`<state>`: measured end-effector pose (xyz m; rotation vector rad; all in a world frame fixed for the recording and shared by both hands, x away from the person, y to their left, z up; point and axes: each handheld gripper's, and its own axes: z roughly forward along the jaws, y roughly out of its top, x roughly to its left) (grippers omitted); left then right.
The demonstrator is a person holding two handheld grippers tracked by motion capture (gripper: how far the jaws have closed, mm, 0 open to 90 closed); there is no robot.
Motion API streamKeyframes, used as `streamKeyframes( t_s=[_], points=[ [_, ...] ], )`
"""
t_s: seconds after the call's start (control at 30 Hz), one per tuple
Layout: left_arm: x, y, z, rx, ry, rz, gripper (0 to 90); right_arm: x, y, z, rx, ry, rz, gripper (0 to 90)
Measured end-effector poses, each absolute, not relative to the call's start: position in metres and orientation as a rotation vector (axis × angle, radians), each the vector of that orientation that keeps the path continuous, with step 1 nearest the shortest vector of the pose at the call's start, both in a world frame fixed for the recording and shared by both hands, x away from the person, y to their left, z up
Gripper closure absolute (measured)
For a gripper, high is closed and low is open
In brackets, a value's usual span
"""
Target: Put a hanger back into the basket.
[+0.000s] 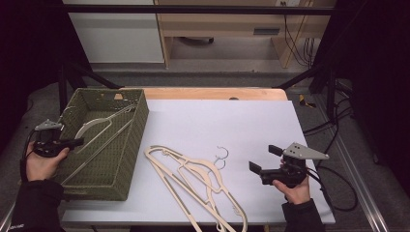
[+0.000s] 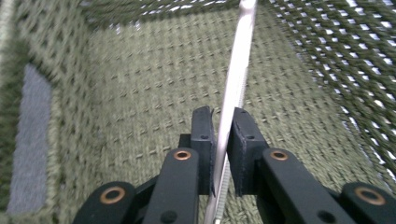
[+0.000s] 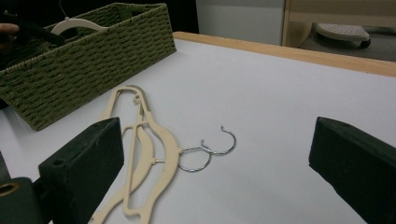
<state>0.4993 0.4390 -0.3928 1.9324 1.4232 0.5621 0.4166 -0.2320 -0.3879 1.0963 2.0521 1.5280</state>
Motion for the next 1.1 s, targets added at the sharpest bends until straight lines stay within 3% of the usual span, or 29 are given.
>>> streamKeyframes(
  t_s=[0.53,0.77,1.1],
  points=[
    [0.502,0.449,-0.4,1.887,1.577,0.58,63.8,0.417,-0.231,-0.388,1.096,2.055,1.529,4.0],
    [0.503,0.451,-0.399,1.892,1.584,0.595,50.1,0.417,-0.231,-0.389,1.096,2.06,1.525,3.9],
    [0.502,0.449,-0.398,1.889,1.578,0.623,45.4,0.416,-0.231,-0.388,1.094,2.059,1.53,3.9]
  ],
)
